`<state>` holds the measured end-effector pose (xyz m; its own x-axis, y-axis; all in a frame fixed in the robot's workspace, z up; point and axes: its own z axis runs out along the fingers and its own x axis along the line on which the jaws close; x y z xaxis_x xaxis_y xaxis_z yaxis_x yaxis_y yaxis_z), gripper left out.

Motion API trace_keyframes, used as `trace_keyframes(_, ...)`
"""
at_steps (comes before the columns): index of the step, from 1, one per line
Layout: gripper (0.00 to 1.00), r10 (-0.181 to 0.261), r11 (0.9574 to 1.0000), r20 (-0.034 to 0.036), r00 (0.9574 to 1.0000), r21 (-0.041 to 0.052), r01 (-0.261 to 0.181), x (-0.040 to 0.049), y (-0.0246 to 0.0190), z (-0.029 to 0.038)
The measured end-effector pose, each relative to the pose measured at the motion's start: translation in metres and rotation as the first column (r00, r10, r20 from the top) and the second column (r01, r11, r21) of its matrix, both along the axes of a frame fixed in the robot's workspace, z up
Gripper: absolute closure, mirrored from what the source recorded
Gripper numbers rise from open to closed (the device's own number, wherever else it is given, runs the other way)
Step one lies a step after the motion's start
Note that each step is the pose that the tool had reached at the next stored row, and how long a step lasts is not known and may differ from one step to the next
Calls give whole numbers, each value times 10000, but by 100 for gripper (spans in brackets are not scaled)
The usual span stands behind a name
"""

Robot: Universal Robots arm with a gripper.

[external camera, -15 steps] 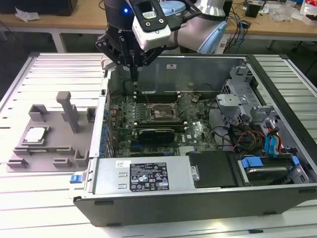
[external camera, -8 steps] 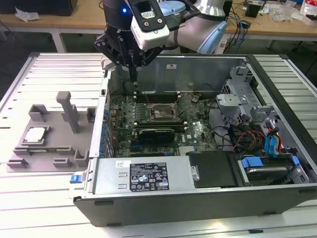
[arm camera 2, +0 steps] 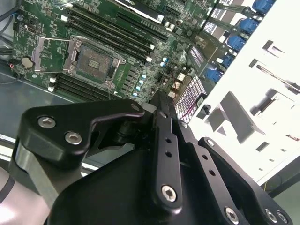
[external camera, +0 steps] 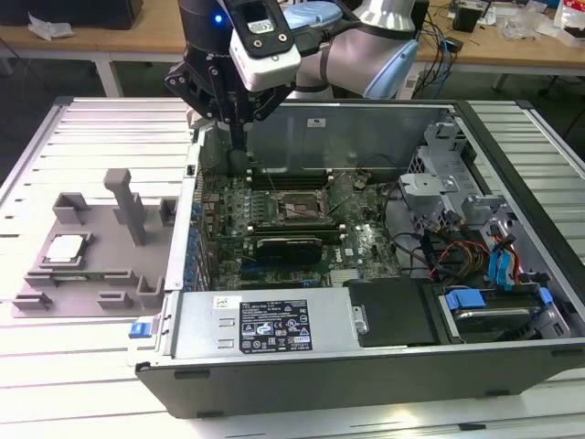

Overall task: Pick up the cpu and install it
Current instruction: 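Reach for the cpu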

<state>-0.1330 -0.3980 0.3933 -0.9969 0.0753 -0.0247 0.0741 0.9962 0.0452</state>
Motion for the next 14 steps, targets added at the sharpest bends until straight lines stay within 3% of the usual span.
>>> trace_keyframes(14,89,0,10000,29,10000,0,0,-149,16,0)
